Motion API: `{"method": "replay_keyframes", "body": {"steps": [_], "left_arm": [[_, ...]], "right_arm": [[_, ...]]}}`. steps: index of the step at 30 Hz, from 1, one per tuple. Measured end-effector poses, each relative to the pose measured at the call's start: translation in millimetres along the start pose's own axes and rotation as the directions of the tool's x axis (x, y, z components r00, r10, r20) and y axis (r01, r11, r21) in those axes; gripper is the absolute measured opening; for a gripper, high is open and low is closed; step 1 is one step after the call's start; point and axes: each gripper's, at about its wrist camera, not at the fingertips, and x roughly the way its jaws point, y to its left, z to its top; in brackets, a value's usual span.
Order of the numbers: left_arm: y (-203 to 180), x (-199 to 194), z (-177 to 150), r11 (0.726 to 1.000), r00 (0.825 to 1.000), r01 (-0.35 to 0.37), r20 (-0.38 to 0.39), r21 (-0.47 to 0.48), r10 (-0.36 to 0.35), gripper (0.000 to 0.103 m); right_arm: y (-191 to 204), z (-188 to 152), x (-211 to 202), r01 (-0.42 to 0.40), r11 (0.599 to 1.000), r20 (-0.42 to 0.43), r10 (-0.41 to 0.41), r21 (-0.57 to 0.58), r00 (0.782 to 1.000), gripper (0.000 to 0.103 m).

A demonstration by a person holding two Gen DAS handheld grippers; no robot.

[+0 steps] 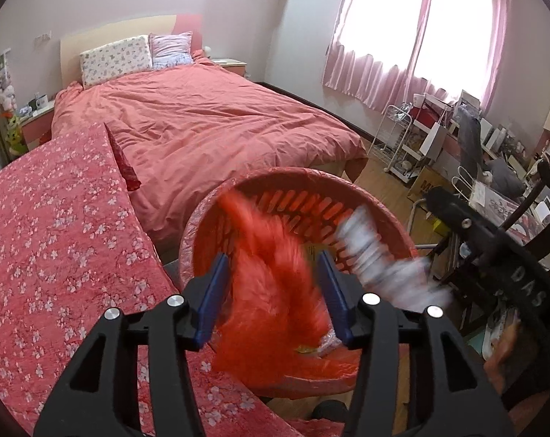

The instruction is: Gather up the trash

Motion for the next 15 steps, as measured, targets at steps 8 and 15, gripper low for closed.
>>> {"method": "replay_keyframes", "body": {"steps": [8, 15], "left_arm": [[6, -19, -1, 1.0, 1.0, -0.003, 0.021, -0.018, 0.003, 0.054], [24, -75, -19, 0.998, 0.993, -0.044, 0.105, -0.049, 0.049, 0.065]], "right_arm": [[-1, -5, -17, 0.015, 1.0, 0.011, -0.015, -0.006, 1.0, 0.054], [11, -15, -64, 0.004, 1.0, 0.063, -0.002, -0.027, 0.998, 0.081]]}}
